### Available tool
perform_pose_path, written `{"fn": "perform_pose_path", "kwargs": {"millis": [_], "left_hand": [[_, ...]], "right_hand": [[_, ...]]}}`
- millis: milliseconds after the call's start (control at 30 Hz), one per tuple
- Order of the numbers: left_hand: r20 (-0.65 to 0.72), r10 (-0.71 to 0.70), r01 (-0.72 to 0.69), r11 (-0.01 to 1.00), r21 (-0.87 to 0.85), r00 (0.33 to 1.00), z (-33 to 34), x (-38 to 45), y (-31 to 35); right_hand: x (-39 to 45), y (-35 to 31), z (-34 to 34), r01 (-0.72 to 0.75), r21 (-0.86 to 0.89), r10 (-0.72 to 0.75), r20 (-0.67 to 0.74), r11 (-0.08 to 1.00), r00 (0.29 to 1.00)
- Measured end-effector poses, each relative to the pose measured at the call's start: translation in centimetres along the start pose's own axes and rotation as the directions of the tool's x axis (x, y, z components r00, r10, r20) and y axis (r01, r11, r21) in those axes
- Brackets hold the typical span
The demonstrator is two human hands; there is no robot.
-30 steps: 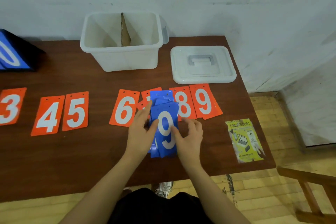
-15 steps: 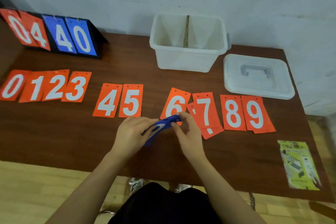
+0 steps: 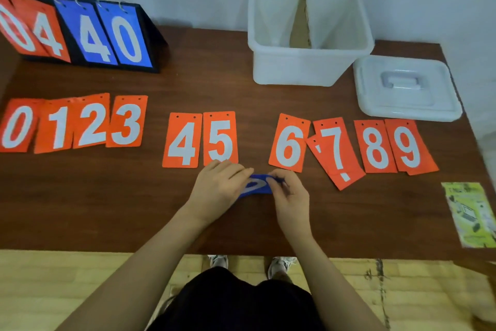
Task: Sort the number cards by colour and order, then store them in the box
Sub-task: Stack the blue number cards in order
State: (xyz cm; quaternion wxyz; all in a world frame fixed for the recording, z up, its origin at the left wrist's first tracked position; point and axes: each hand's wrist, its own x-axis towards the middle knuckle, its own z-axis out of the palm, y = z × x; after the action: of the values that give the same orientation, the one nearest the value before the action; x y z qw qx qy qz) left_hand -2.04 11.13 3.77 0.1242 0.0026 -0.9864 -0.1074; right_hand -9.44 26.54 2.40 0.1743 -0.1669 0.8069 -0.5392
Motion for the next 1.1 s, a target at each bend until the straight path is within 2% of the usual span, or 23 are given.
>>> {"fn": "perform_pose_path", "kwargs": {"millis": [167, 233, 367, 433, 533, 667, 800, 900, 1000, 1100], "left_hand": [[0.087, -0.106, 0.112, 0.992, -0.064, 0.991, -0.3, -1.5, -1.8], [0.038, -0.124, 0.128, 0.986, -0.104, 0.991, -0.4, -1.8, -2.0], [-0.051, -0.128, 0.119, 0.981, -0.154, 0.99, -0.7, -1.5, -1.9], [0.024, -0.189, 0.19, 0.963, -0.192, 0.982, -0.3, -1.2, -1.7], [0.156, -0.333, 0.365, 0.891, -0.27, 0.93, 0.5, -0.5, -1.3], [0.139, -0.327, 0.353, 0.897, -0.266, 0.935, 0.9, -0.5, -1.8], [0.188, -0.453, 0.489, 0.777, -0.396, 0.872, 0.9, -1.5, -2.1], [0.214, -0.489, 0.529, 0.718, -0.452, 0.846, 1.0, -1.3, -1.8], [0.203, -0.471, 0.512, 0.762, -0.397, 0.859, 1.1, -1.2, -2.0], [0.141, -0.302, 0.331, 0.9, -0.285, 0.943, 1.4, -1.6, -2.7]], "right_hand": [[-0.5, 0.2, 0.1, 0.02, -0.025, -0.022, -0.064, 0.999, 0.998], [-0.5, 0.0, 0.2, 0.035, -0.029, -0.037, -0.075, 0.999, 0.996], [-0.4, -0.5, 0.3, 0.0, 0.083, 0.011, -0.129, 0.997, 0.992], [-0.5, -0.2, 0.6, -0.058, 0.122, 0.071, -0.105, 0.991, 0.992], [-0.6, 0.3, 1.4, -0.174, 0.144, 0.186, -0.073, 0.974, 0.98], [-0.3, -0.2, 2.4, -0.178, 0.155, 0.204, -0.17, 0.972, 0.964], [0.0, -0.8, 3.0, -0.138, 0.203, 0.178, -0.192, 0.969, 0.965], [-0.1, -0.5, 3.6, -0.156, 0.205, 0.185, -0.13, 0.966, 0.974], [0.1, -0.5, 3.9, -0.147, 0.119, 0.162, -0.132, 0.982, 0.978], [0.2, -1.0, 3.9, -0.114, 0.099, 0.128, -0.151, 0.988, 0.98]]}}
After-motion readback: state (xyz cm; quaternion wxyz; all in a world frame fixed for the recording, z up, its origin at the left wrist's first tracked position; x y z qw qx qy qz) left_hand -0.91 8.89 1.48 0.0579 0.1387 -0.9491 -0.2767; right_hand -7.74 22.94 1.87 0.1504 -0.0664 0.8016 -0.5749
